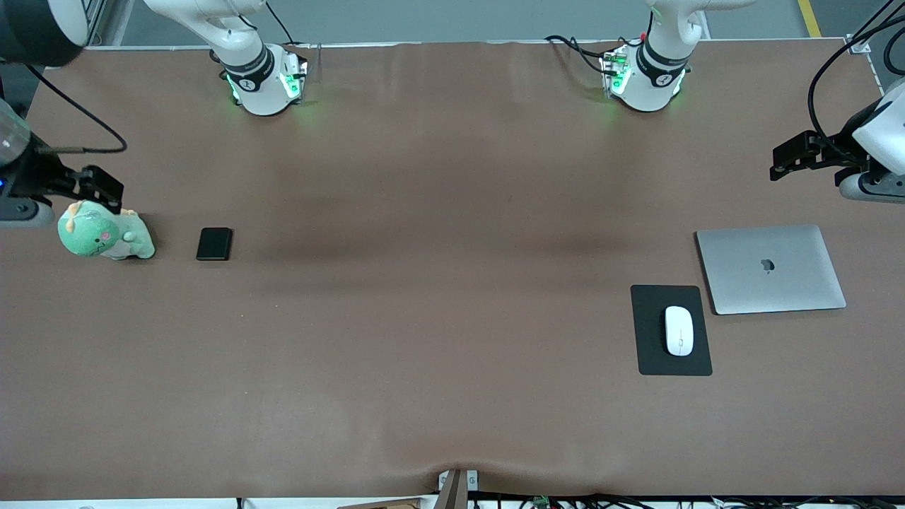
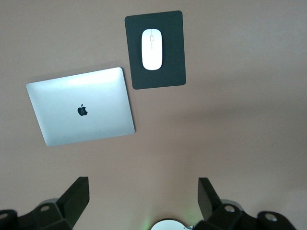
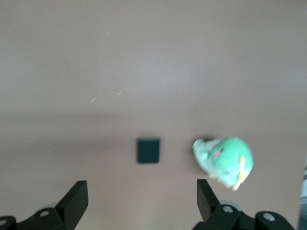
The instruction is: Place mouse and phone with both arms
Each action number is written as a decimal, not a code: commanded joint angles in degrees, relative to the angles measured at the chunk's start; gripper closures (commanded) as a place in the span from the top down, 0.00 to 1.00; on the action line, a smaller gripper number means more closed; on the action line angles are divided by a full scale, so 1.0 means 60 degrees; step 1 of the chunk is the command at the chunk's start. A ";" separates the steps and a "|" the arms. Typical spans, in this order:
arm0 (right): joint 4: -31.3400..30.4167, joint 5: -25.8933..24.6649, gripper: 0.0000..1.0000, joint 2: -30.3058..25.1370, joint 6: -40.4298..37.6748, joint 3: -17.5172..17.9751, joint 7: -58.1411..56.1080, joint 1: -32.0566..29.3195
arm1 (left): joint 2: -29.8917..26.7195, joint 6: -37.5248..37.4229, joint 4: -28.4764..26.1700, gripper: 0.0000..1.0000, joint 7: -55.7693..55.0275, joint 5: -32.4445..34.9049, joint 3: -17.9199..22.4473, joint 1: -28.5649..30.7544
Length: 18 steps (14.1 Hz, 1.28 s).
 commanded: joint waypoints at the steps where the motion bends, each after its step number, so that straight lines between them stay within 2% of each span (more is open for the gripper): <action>1: -0.0522 0.0426 1.00 -0.0766 -0.0432 -0.0428 -0.0039 0.0039 | -0.0021 0.0031 -0.0018 1.00 0.0023 0.0074 -0.0050 0.0067; 3: -0.0917 0.0426 1.00 -0.1132 -0.0477 -0.0691 -0.0068 0.0054 | -0.0007 0.0031 -0.0003 1.00 0.0038 0.0089 -0.0050 0.0067; 7: -0.1416 0.0573 1.00 -0.1646 -0.0477 -0.0809 -0.0171 0.0024 | 0.0081 0.0031 0.0056 1.00 0.0155 0.0132 -0.0050 0.0082; 10: -0.1213 0.0660 1.00 -0.1516 -0.0200 -0.0824 -0.0258 -0.0077 | 0.0111 0.0016 0.0099 1.00 0.0228 0.0162 -0.0021 0.0082; 13: -0.0891 0.1698 1.00 -0.1223 -0.0096 -0.0853 -0.0826 -0.0604 | 0.0111 0.0031 0.0099 1.00 0.0228 0.0206 -0.0007 0.0067; 15: -0.0744 0.1672 1.00 -0.1119 -0.0111 -0.0853 -0.1545 -0.0679 | 0.0125 0.0031 0.0099 1.00 0.0185 0.0206 -0.0007 0.0067; 18: -0.0613 0.1540 1.00 -0.0944 -0.0125 -0.0853 -0.1562 -0.0693 | 0.0125 0.0031 0.0114 1.00 0.0170 0.0206 -0.0007 0.0082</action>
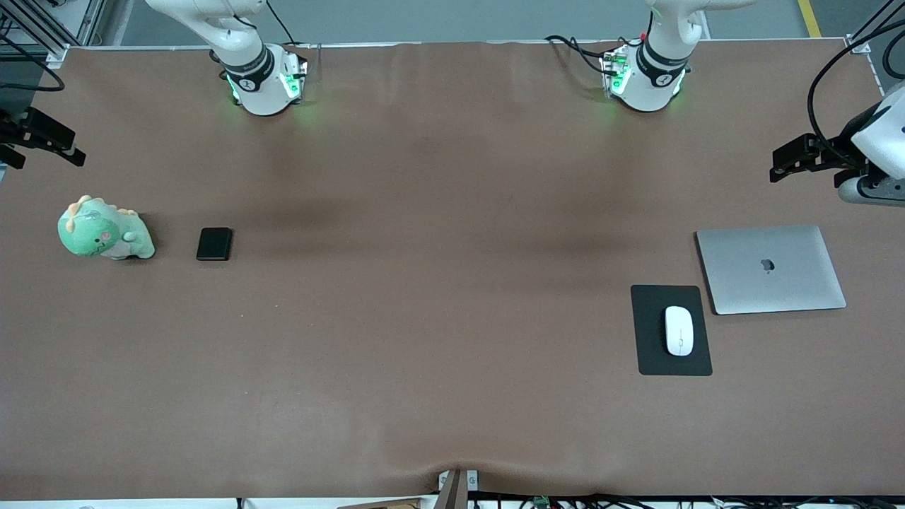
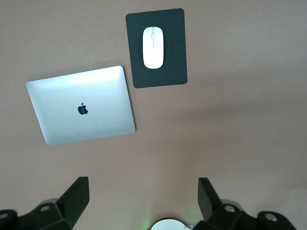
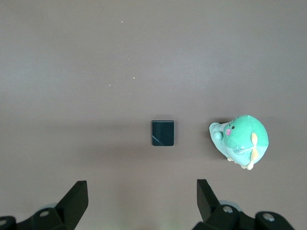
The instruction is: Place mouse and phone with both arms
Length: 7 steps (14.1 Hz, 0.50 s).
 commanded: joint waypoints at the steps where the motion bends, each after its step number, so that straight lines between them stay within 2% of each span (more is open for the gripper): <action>1: 0.0369 0.0119 1.00 0.0311 -0.0081 0.0051 -0.0205 -0.0136 | 0.0073 0.0030 0.0137 1.00 0.0169 0.0186 -0.0027 0.0054; 7: 0.0399 -0.0188 1.00 0.0356 -0.0154 0.0094 -0.0176 -0.0033 | 0.0088 0.0030 0.0137 1.00 0.0096 0.0186 -0.0027 0.0053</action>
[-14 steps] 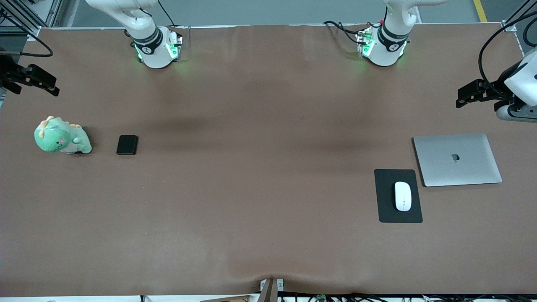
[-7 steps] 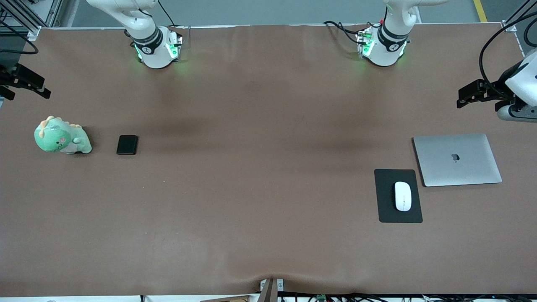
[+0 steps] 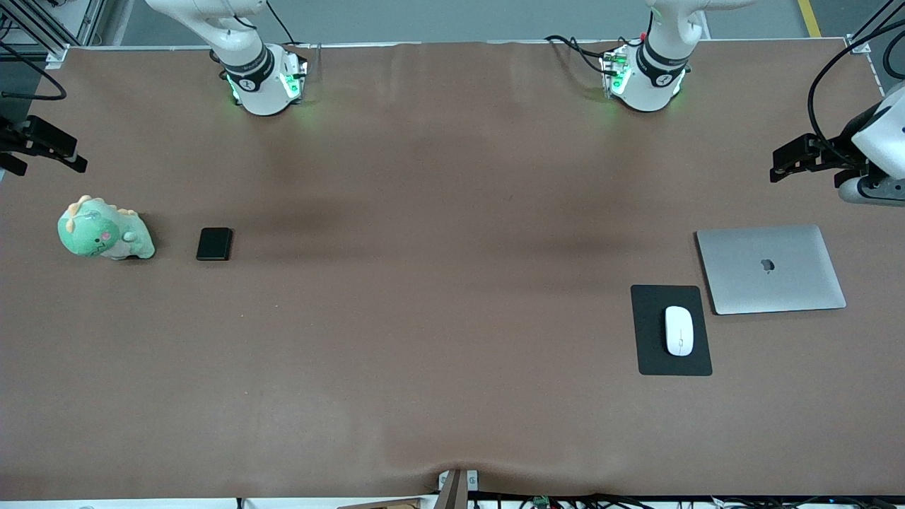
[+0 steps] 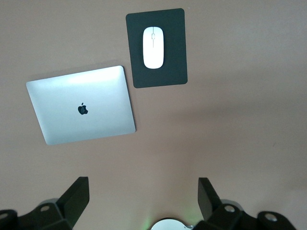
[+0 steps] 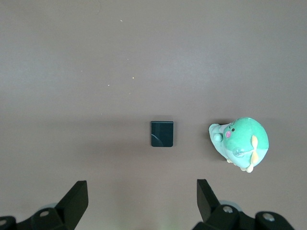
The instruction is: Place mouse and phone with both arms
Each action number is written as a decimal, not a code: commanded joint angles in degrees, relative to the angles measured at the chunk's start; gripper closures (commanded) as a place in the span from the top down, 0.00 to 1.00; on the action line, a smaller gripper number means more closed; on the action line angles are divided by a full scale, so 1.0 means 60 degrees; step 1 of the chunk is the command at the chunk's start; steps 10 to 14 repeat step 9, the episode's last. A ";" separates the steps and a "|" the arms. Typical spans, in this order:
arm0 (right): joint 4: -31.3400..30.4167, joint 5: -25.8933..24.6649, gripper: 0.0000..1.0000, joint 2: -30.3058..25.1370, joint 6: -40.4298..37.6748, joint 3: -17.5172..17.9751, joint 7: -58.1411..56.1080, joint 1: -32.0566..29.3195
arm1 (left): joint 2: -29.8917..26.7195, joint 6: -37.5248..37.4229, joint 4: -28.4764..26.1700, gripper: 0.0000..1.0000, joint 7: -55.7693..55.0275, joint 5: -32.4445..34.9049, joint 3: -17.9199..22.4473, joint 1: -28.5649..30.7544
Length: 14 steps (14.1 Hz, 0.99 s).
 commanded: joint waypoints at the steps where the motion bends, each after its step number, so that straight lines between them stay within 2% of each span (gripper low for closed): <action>1: 0.0246 -0.0178 1.00 0.0103 -0.0149 0.0090 -0.0143 -0.0020 | 0.0085 0.0029 0.0137 1.00 0.0067 0.0186 -0.0030 0.0052; 14: 0.0246 -0.0544 1.00 0.0176 -0.0135 0.0251 -0.0260 0.0024 | 0.0085 0.0029 0.0137 1.00 0.0096 0.0186 -0.0030 0.0066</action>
